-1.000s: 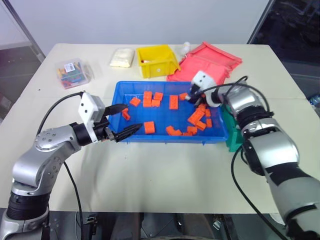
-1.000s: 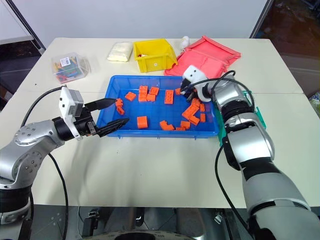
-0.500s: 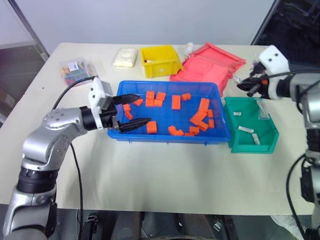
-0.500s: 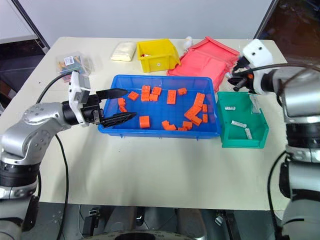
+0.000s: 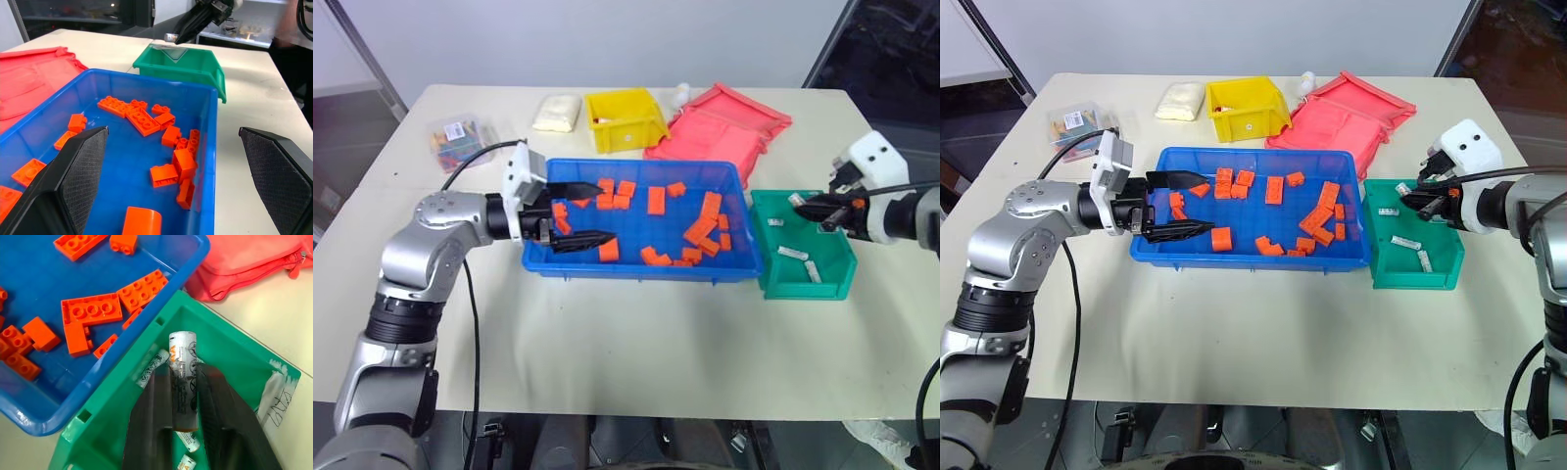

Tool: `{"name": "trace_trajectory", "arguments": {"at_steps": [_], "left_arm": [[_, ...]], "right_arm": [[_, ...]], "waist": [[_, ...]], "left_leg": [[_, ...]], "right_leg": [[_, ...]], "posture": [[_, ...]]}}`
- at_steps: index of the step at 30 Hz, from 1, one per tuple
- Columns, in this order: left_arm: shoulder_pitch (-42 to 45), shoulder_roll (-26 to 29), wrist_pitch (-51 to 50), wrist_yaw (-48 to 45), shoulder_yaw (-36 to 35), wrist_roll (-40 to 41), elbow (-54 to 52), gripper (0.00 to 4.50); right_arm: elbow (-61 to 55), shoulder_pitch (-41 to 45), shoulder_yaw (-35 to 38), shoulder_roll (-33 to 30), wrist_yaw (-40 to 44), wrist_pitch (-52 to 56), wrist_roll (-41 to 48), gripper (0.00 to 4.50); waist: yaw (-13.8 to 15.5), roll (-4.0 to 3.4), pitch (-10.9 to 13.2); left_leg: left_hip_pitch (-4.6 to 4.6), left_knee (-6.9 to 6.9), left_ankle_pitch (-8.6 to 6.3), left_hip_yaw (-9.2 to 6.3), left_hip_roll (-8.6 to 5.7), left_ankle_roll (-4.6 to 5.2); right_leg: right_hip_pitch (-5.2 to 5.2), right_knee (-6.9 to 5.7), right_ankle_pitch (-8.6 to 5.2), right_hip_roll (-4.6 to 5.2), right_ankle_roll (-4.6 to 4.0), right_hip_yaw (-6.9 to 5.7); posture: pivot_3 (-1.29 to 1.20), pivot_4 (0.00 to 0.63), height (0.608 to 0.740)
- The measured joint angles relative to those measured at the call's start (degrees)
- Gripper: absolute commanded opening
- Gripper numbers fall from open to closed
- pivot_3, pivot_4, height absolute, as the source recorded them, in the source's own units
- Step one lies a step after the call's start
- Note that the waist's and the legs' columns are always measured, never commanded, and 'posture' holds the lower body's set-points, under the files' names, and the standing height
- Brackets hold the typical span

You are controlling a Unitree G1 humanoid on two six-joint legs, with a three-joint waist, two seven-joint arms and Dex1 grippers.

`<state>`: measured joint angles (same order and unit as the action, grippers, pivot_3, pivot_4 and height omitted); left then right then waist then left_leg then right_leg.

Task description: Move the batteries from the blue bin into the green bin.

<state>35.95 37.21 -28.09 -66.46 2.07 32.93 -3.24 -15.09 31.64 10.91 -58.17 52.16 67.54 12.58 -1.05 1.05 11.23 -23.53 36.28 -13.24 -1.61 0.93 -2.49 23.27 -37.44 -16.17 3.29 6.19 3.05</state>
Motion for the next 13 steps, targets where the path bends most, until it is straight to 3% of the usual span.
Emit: {"name": "trace_trajectory", "arguments": {"at_steps": [4,9,13], "left_arm": [[-0.01,-0.04,0.0,0.15,-0.03,-0.48,0.0,4.5],[-0.36,-0.02,0.74,1.1,-0.95,-1.56,0.73,4.5],[-0.55,-0.44,4.0,6.24,-5.06,-3.18,4.01,4.5]], "right_arm": [[1.26,0.22,-0.02,0.03,-1.82,-0.48,0.4,4.39],[3.79,1.39,0.09,0.71,-4.34,-2.07,1.36,4.46],[9.67,1.98,4.3,4.99,-7.62,-8.33,2.46,4.46]], "waist": [[-0.03,0.0,0.0],[-0.03,0.0,0.0],[0.0,0.01,0.0]], "left_leg": [[0.0,0.0,0.0,0.0,0.0,0.0],[0.0,0.0,0.0,-0.01,0.0,0.0],[0.0,0.02,0.0,-0.01,0.0,0.0]], "right_leg": [[0.0,0.0,0.0,0.0,0.0,0.0],[0.0,0.0,0.0,0.0,0.0,0.0],[-0.01,0.0,0.0,0.0,0.0,0.0]], "posture": [[0.0,0.15,0.74],[0.0,0.15,0.74],[0.0,0.15,0.74]]}}
